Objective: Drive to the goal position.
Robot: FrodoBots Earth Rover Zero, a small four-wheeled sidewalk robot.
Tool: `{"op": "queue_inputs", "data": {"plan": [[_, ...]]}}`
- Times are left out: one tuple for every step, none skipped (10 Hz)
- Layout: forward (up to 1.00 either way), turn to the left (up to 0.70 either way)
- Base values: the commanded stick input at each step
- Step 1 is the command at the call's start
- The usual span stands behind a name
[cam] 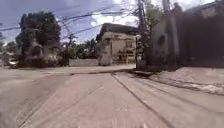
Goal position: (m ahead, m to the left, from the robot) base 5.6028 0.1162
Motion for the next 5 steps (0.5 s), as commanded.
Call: {"op": "queue_inputs", "data": {"plan": [[0.70,0.00],[0.70,0.00],[0.70,0.00],[0.70,0.00],[0.70,0.00]]}}
